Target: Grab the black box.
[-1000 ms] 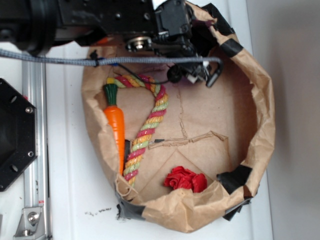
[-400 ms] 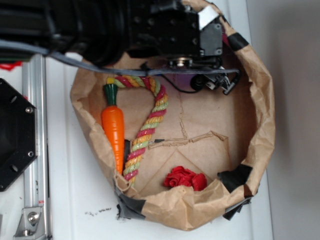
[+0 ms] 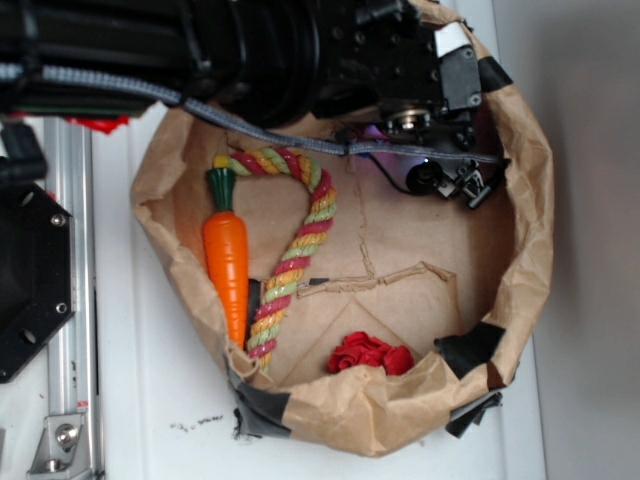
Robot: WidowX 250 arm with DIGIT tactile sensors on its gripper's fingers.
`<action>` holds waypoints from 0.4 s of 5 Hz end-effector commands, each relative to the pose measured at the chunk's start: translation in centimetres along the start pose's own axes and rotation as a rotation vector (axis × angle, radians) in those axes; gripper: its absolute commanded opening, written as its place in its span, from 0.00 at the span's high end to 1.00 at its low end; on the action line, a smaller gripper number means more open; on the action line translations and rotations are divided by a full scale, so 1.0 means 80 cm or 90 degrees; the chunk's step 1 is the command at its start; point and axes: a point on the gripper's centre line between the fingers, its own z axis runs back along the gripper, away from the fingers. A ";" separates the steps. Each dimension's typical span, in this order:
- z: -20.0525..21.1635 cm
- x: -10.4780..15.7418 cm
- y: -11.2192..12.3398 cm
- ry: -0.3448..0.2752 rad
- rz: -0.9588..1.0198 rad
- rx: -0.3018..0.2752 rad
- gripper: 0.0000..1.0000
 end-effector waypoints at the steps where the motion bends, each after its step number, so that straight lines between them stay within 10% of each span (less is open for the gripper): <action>1: 0.033 -0.006 0.005 -0.013 -0.015 -0.018 1.00; 2: 0.091 -0.031 -0.015 -0.024 -0.146 -0.051 1.00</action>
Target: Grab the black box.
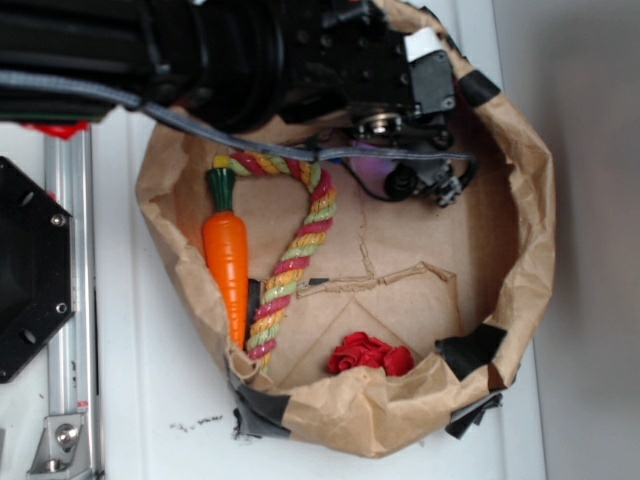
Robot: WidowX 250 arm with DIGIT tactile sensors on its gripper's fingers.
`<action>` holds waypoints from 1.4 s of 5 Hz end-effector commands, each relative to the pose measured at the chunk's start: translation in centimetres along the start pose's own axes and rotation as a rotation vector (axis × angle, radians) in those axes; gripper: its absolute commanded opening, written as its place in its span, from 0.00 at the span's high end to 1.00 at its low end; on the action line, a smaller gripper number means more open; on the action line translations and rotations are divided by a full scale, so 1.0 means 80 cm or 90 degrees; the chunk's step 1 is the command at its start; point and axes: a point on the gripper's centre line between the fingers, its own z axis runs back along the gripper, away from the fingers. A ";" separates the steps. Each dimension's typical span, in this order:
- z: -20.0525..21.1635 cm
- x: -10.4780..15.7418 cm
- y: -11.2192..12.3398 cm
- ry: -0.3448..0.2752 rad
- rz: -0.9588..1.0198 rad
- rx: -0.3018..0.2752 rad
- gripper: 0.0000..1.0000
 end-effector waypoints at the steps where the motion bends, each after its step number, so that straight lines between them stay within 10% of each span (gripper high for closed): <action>1: 0.140 -0.035 -0.047 -0.042 -0.222 -0.090 1.00; 7: 0.147 -0.053 -0.071 0.077 -0.441 -0.026 1.00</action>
